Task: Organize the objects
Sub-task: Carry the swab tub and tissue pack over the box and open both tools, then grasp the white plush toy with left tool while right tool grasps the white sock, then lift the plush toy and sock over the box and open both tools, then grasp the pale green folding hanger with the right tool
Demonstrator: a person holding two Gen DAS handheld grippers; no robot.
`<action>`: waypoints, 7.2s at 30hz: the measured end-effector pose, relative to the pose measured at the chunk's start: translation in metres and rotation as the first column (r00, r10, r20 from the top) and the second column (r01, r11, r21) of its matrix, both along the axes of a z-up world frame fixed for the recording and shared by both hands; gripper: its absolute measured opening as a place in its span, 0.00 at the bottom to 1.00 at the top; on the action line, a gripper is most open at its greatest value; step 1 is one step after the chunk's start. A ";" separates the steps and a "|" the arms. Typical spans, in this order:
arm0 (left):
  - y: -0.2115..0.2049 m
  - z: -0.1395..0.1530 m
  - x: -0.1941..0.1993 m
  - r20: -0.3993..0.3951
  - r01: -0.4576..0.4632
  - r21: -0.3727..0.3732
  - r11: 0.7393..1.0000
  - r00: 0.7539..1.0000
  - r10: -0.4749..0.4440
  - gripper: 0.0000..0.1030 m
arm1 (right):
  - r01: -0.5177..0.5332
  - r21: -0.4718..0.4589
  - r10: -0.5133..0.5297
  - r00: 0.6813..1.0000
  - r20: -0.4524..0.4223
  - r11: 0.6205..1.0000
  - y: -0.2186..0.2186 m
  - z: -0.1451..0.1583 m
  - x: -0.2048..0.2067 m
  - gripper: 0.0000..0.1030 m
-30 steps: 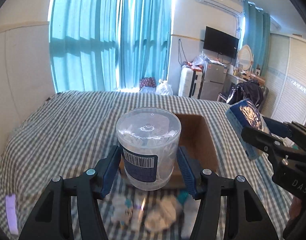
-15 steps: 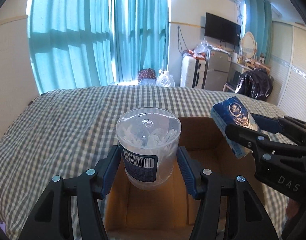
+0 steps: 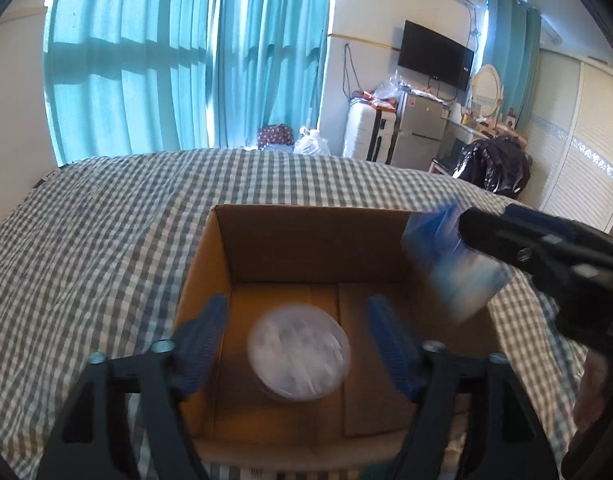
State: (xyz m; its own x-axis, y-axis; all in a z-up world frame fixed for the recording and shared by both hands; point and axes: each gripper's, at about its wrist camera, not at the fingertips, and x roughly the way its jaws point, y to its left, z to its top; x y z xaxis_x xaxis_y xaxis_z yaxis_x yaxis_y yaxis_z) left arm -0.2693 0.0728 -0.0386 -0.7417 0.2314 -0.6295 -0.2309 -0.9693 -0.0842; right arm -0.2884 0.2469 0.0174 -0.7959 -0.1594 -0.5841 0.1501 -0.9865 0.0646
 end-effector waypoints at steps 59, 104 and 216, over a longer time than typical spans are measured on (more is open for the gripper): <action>-0.091 -0.106 0.099 0.122 -0.184 -0.122 0.975 0.972 0.199 0.91 | 0.024 0.000 -0.022 0.948 0.318 1.000 -0.034 -0.150 0.100 0.83; -0.050 0.012 0.209 -0.024 -0.083 -0.080 0.993 0.996 0.082 0.55 | -0.021 0.055 0.017 0.997 0.072 0.998 -0.037 -0.002 0.229 0.45; -0.084 -0.099 0.167 0.077 -0.212 -0.171 0.962 0.971 0.228 1.00 | -0.054 0.085 0.015 0.916 0.401 0.995 -0.074 -0.174 0.176 0.74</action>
State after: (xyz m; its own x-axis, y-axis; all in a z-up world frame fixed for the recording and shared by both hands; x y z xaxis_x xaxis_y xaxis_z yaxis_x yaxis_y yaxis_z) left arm -0.1020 -0.0116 -0.1379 -0.6978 -0.0409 -0.7151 -0.0088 -0.9978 0.0656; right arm -0.1121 0.1732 -0.1567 -0.4883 -0.1123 -0.8654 0.1647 -0.9857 0.0350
